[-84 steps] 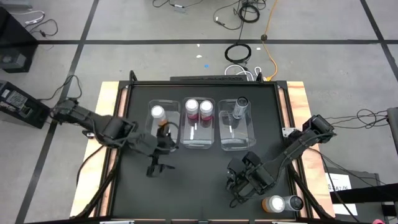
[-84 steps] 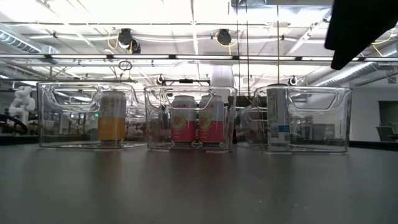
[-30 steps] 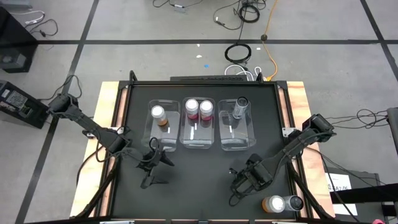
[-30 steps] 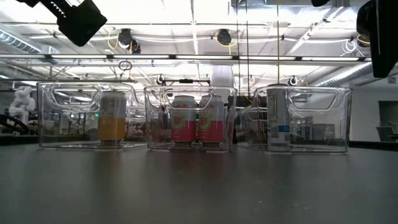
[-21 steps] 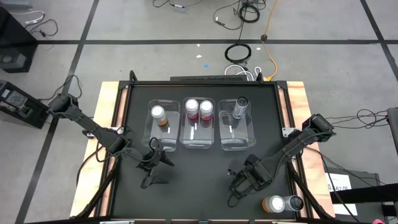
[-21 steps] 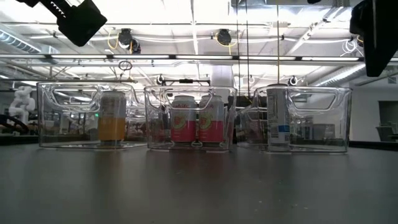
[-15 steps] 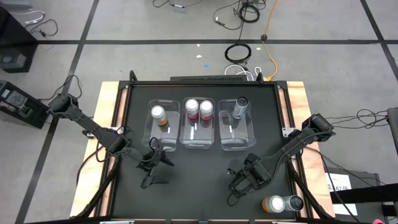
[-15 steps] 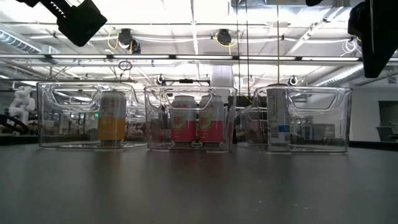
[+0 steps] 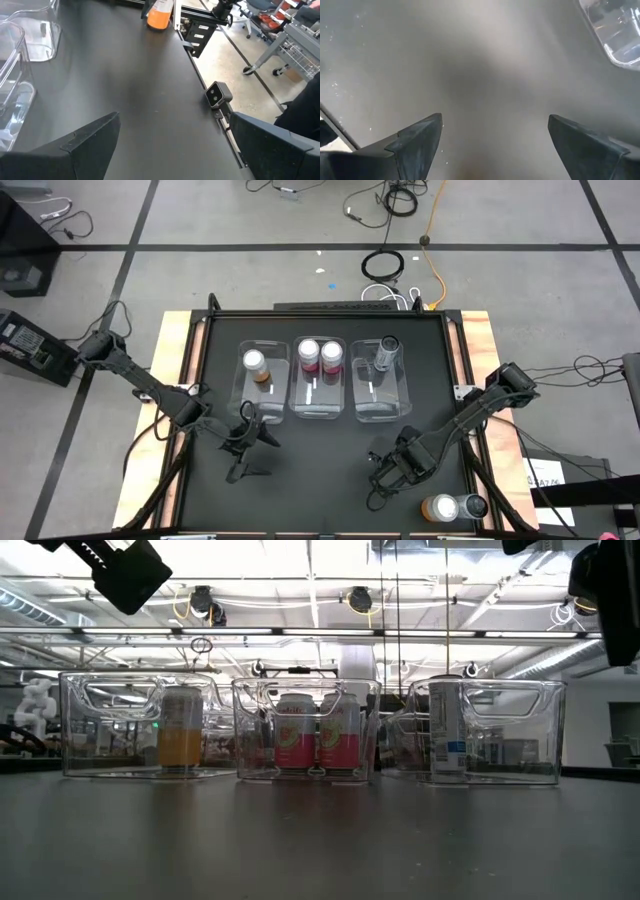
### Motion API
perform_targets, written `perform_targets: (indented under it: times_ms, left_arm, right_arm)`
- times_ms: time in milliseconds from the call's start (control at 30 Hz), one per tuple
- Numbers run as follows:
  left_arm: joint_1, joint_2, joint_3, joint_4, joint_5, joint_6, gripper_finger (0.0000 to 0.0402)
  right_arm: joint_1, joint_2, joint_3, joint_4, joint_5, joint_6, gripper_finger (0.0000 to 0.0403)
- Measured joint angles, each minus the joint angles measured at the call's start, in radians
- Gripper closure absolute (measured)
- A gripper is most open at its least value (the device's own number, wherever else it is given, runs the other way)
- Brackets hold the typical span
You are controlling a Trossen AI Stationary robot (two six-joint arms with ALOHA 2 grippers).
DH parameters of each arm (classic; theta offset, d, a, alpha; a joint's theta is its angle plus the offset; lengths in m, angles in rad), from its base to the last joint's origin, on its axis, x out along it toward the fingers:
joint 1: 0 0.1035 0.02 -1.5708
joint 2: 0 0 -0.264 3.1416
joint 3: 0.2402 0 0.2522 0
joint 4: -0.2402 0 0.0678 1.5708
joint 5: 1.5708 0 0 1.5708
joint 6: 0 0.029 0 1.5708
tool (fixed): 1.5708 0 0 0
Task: Sort soda cans
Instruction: Put the yellow-white soda can into the left transparent bin
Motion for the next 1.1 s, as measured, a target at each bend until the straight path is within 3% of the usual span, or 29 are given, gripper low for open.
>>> perform_targets:
  times_ms: [267,467,1100]
  left_arm:
    - [0.0,0.0,0.0,0.0,0.0,0.001,0.0018]
    - [0.0,0.0,0.0,-0.001,-0.001,0.001,0.0018]
    - [0.0,0.0,0.0,-0.003,-0.012,0.004,0.0018]
  right_arm:
    - [-0.002,0.0,0.0,-0.01,-0.104,-0.001,0.0046]
    - [0.032,-0.057,0.0,-0.016,-0.098,-0.013,0.0046]
    - [0.26,-0.289,0.001,-0.198,-0.101,0.222,0.005]
